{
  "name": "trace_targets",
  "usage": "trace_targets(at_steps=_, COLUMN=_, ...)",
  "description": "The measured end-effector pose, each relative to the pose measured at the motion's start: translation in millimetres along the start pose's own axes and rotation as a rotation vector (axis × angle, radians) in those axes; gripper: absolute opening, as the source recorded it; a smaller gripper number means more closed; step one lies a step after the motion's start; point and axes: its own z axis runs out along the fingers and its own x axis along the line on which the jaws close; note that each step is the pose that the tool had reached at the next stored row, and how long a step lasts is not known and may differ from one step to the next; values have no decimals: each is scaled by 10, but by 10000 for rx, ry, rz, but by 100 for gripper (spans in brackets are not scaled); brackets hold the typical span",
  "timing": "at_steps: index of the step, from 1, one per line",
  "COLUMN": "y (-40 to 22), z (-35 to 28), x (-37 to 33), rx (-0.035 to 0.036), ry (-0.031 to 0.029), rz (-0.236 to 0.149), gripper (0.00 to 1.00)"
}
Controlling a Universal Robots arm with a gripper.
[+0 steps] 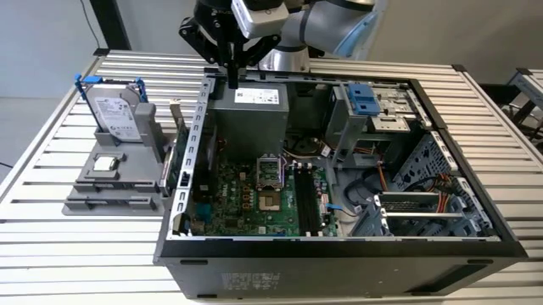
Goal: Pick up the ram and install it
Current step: 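Reach for the ram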
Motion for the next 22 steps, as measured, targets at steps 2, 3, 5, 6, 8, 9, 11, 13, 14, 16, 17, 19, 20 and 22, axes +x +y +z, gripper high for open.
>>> trace_targets(at_steps=2, y=-11, z=-4, x=159, rx=-1, ry=15, rz=-29, gripper=0)
trace_targets(at_steps=3, y=-12, z=-4, x=180, rx=-3, ry=34, rz=-32, gripper=0)
trace_targets(at_steps=5, y=-15, z=-5, x=221, rx=-11, ry=92, rz=-35, gripper=0)
trace_targets(at_steps=6, y=-16, z=-5, x=236, rx=-13, ry=110, rz=-42, gripper=0)
trace_targets(at_steps=8, y=-19, z=-6, x=273, rx=-13, ry=117, rz=-81, gripper=0)
trace_targets(at_steps=9, y=-20, z=-6, x=291, rx=-14, ry=118, rz=-106, gripper=0)
trace_targets(at_steps=11, y=-22, z=-7, x=323, rx=-15, ry=121, rz=-170, gripper=0)
trace_targets(at_steps=13, y=-24, z=-8, x=351, rx=-17, ry=125, rz=-247, gripper=0)
trace_targets(at_steps=14, y=-25, z=-8, x=367, rx=-18, ry=127, rz=-286, gripper=0)
trace_targets(at_steps=16, y=-27, z=-9, x=400, rx=-18, ry=130, rz=-349, gripper=0)
trace_targets(at_steps=17, y=-29, z=-10, x=420, rx=-18, ry=132, rz=-379, gripper=0)
trace_targets(at_steps=19, y=-31, z=-10, x=457, rx=-19, ry=134, rz=-428, gripper=0)
trace_targets(at_steps=20, y=-33, z=-11, x=480, rx=-19, ry=135, rz=-449, gripper=0)
trace_targets(at_steps=22, y=-36, z=-12, x=528, rx=-20, ry=136, rz=-480, gripper=0)
